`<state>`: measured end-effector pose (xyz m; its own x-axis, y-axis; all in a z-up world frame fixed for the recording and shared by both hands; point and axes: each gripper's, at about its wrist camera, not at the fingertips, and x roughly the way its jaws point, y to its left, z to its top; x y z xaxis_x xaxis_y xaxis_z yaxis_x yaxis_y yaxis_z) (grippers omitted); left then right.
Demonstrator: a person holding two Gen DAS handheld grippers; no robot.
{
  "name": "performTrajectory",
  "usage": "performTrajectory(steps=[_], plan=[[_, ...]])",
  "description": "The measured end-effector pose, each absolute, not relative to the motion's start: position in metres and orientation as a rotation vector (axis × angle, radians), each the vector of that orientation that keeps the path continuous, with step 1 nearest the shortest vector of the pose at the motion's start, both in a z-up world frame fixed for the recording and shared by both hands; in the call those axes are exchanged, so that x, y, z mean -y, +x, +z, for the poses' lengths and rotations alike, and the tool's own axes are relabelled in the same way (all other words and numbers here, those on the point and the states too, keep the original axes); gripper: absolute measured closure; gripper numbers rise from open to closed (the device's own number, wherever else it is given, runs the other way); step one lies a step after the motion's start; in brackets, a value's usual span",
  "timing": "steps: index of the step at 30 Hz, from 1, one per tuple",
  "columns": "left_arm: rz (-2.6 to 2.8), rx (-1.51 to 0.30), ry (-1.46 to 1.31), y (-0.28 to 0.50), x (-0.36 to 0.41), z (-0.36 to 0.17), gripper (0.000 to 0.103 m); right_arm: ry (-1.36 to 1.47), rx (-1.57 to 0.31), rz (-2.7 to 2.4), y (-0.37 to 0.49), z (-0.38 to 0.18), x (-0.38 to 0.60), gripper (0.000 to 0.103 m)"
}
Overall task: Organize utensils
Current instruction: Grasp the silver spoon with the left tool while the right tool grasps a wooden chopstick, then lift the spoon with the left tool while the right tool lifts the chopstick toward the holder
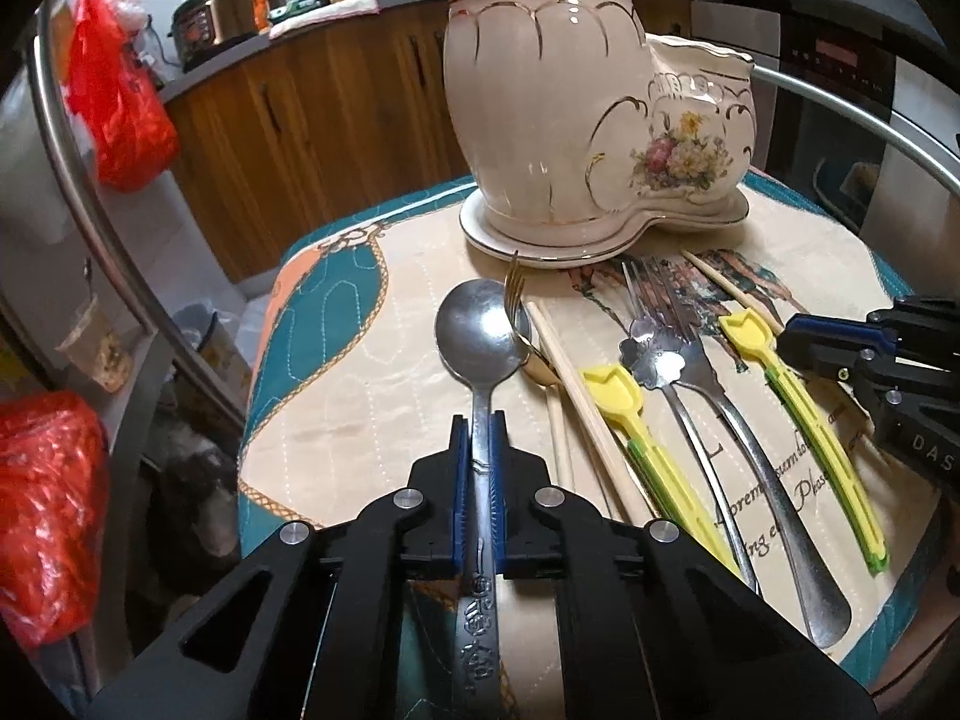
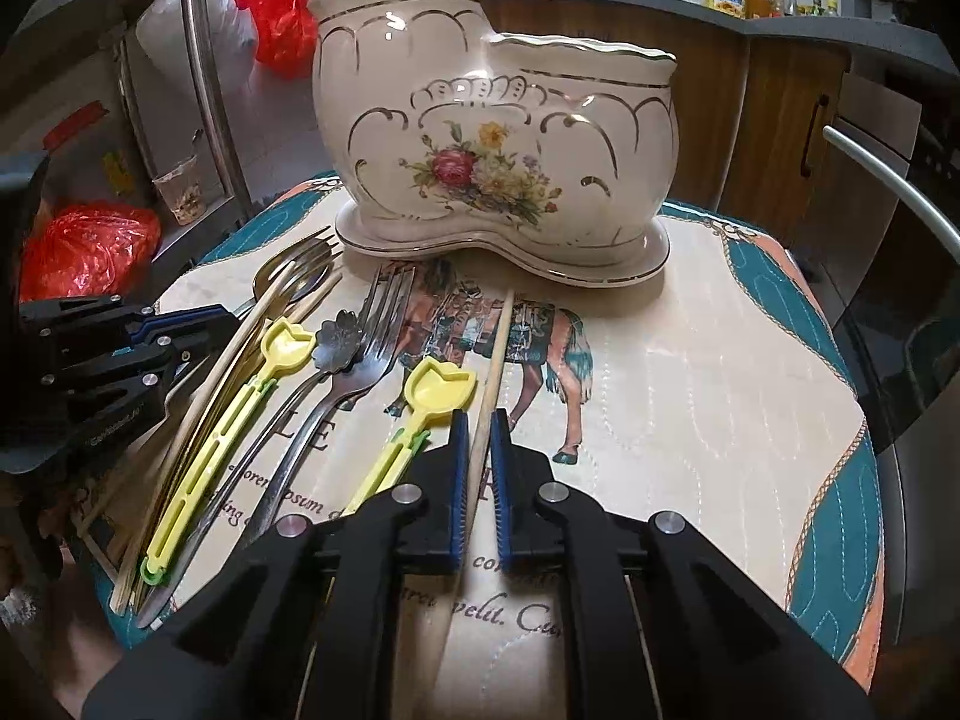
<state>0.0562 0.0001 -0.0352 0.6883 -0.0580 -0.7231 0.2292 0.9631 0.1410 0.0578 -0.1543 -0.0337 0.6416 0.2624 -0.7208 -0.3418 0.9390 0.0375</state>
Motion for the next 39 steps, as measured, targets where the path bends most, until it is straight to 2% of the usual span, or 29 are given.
performTrajectory(steps=[22, 35, 39], plan=[[-0.181, -0.722, 0.083, 0.041, -0.019, -0.026, 0.097, 0.006, -0.697, 0.370, 0.030, -0.018, 0.191, 0.098], [-0.224, -0.596, -0.014, 0.018, -0.031, -0.002, 0.097, 0.021, -0.566, 0.404, 0.010, 0.004, 0.201, 0.098], [-0.257, -0.509, -0.040, 0.006, -0.029, 0.021, 0.097, 0.045, -0.506, 0.420, 0.006, 0.020, 0.203, 0.098]])
